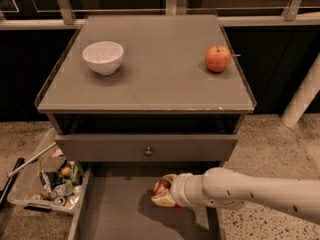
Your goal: Place coke can into middle drawer
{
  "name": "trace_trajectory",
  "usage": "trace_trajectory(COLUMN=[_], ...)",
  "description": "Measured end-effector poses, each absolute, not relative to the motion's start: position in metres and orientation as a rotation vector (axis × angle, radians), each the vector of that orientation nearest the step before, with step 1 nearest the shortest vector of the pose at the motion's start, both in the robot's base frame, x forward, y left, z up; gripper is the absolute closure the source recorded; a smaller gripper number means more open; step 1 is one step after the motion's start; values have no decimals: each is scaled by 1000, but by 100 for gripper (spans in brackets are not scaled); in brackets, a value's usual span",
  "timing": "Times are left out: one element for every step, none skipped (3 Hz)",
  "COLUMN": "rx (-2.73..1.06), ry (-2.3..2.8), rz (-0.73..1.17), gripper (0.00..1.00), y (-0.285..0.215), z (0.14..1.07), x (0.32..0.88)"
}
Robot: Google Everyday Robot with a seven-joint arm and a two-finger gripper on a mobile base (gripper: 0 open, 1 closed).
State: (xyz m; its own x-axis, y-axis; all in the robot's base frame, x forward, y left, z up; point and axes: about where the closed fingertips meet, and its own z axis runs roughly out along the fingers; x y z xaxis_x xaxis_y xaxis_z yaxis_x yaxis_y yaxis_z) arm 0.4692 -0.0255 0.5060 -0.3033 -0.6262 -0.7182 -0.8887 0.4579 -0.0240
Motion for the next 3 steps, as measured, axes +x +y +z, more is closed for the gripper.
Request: trace_trajectory(rx=[-1253,-1222,-1187], ry=[2009,1984,1961], rz=[480,477,470], gripper=[100,100,100], y=[-17,-11,-6], z=[486,464,441], x=[484,487,491])
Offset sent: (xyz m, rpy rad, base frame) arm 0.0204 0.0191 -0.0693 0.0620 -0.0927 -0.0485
